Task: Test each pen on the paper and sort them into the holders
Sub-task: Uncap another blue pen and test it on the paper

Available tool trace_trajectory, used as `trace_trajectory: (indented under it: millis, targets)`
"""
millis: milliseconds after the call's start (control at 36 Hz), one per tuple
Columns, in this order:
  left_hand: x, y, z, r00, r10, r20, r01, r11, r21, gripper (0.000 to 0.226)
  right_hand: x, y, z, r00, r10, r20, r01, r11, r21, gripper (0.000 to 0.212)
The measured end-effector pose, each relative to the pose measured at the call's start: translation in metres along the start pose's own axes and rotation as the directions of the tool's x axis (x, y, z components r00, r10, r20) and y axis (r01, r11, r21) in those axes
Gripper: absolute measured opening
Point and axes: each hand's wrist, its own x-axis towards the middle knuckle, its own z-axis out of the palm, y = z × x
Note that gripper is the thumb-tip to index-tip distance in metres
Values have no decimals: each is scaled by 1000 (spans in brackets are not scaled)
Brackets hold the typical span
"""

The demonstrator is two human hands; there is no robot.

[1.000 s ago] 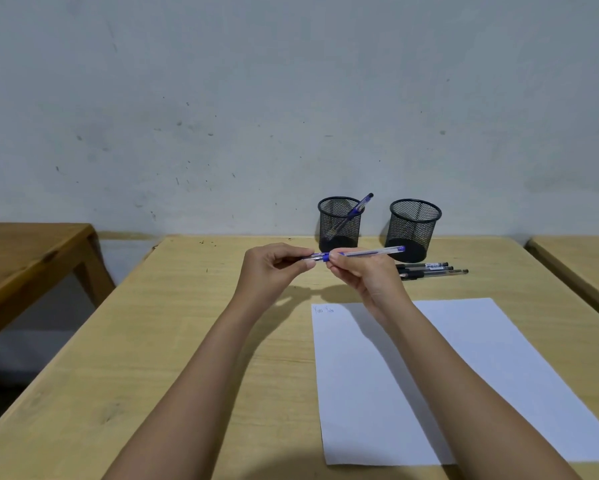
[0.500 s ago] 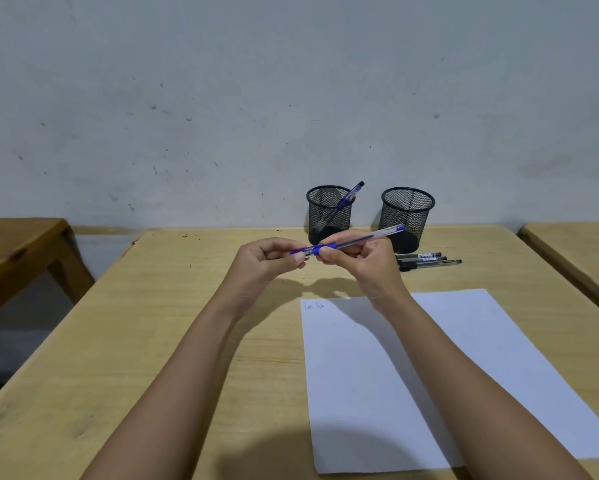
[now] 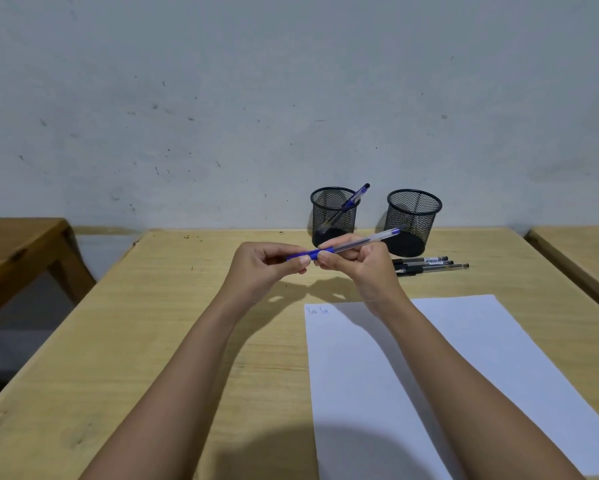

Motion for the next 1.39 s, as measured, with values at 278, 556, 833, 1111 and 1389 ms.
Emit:
trace_trajectory:
  millis: [278,556,833,1111,1389]
  targets:
    - [-10,-10,-90,930,10,-369,13,998,59,15,-5,-6,-77,938,93,-333,-31,982,185,10]
    - [-7,-51,-18,984,-81,-156,127,943,309,15,-8,13,-43,947,90,-307,-92,996,7,13]
    - [1,-62,-10,996,-12,-94,56,873,484,14,-12,11,-31,979,124,-162,-142,985,-103,16]
    - [6,-59,-8,996,-52,-71,82,833,547,32,-20,10,-23,991,62,-121,-85,977,-194,15]
    - [-42,-37,4,995,-46,88,-6,858,513,44,-25,14,-11,991,61,-118,-62,998,-2,29]
